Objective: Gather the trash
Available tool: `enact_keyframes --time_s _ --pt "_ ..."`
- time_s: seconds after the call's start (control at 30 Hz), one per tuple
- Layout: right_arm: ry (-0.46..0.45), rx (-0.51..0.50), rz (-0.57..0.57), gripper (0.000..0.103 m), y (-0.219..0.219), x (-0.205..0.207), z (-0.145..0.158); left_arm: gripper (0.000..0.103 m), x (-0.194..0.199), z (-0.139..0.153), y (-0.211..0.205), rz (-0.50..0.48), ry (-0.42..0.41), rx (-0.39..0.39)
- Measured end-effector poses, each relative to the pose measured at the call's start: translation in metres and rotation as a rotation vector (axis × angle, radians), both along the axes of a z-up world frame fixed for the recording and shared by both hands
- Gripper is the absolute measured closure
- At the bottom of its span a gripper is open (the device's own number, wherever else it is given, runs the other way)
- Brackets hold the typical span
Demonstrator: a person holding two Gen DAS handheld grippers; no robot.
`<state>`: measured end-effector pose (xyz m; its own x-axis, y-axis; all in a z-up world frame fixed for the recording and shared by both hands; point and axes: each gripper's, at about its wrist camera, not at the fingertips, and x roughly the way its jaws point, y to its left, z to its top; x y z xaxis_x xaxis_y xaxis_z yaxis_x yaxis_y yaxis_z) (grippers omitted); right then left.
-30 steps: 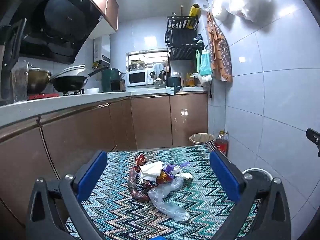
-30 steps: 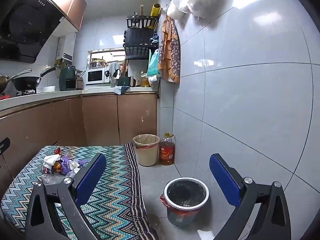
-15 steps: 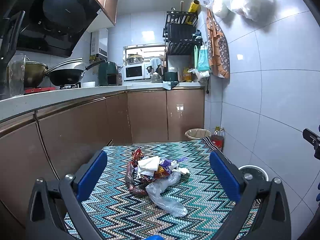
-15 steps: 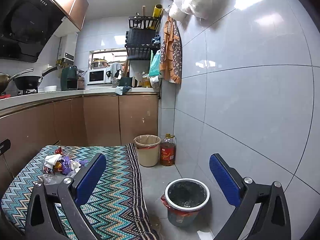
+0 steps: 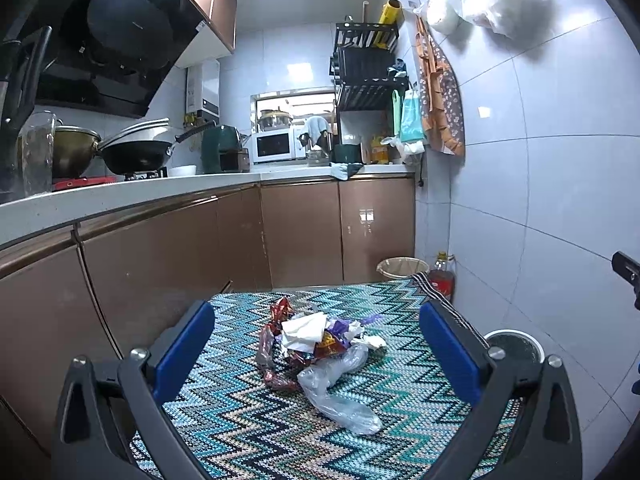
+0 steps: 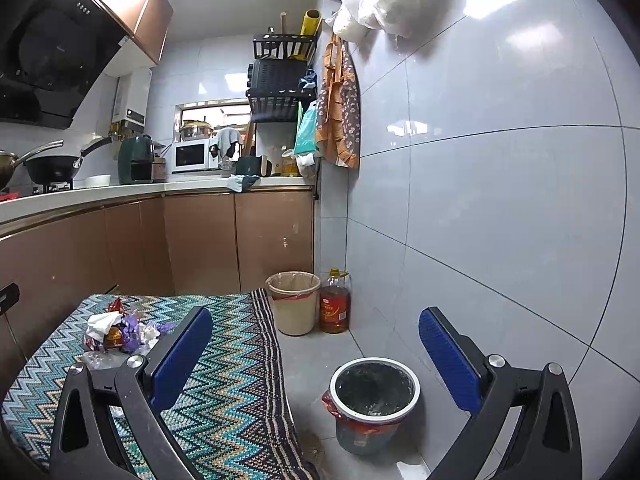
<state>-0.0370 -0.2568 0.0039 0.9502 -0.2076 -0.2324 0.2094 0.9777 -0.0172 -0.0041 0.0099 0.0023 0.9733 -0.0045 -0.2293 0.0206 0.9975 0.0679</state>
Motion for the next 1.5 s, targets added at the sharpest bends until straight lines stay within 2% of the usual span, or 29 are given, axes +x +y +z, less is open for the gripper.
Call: enact_keyframes --time_s 0.6,0.9,1.17,1.33,1.5 --pt "0.031 0.045 -0.008 0.000 -0.009 0.013 -0.016 0.000 0.013 -0.006 -0.002 -0.016 0.018 -0.004" --pt "0.018 0.067 -0.021 0.000 -0.020 0.019 -0.013 0.000 0.032 -0.008 -0.004 -0.031 0.057 0.006" --pt "0.013 0.085 -0.027 0.000 -0.031 0.033 -0.007 0.000 0.049 -0.007 -0.004 -0.020 0.060 0.004" --pt "0.036 0.080 -0.001 0.000 -0.028 0.047 -0.010 0.000 0.065 -0.010 -0.003 -0.007 0.083 0.008" --pt "0.072 0.080 0.074 0.000 -0.019 0.068 -0.015 0.000 0.081 -0.017 0.002 0.011 0.099 0.024"
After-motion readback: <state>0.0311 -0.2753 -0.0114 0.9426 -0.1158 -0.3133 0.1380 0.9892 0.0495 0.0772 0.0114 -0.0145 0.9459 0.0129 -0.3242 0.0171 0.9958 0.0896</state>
